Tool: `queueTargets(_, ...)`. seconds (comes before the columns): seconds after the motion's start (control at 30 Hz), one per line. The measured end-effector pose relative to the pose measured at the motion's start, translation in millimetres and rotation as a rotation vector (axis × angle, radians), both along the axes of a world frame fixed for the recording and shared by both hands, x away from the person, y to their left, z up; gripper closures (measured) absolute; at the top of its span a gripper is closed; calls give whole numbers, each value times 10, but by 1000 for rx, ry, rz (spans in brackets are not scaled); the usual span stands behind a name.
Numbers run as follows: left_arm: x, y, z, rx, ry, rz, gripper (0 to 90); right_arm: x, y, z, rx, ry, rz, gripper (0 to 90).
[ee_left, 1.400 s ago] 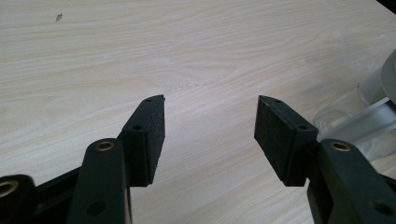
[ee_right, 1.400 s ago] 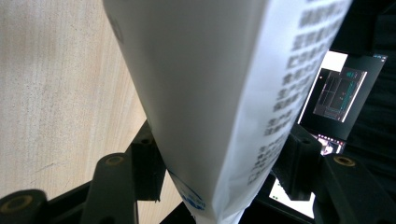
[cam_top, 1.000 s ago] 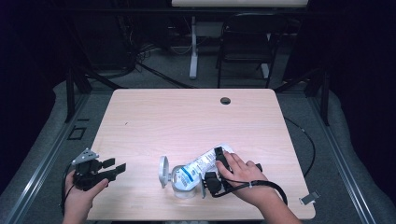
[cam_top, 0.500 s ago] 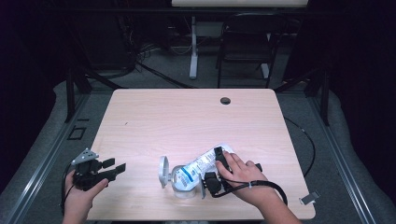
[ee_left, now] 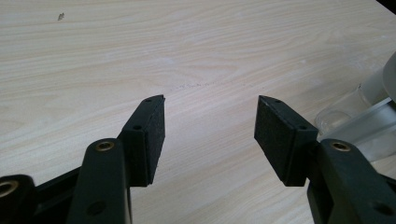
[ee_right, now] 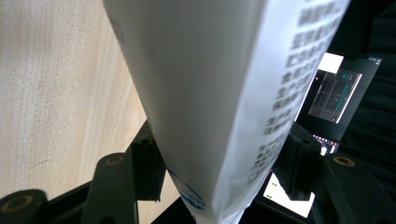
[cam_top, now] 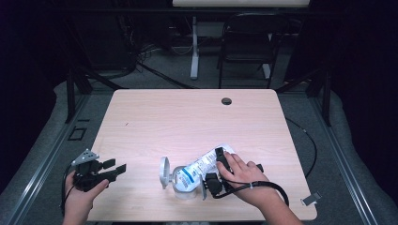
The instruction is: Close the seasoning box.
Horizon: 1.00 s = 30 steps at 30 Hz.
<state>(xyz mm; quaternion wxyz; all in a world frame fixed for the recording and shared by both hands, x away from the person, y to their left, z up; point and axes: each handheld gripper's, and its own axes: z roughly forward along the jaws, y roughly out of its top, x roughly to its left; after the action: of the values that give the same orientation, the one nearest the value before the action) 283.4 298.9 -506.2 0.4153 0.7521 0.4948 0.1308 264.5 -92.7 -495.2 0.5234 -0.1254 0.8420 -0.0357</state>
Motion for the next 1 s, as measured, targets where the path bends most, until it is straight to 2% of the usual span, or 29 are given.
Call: queueTargets(1.0,3,6,-7,-1,3,2,437,-1,6,6,-13,-7,2,440)
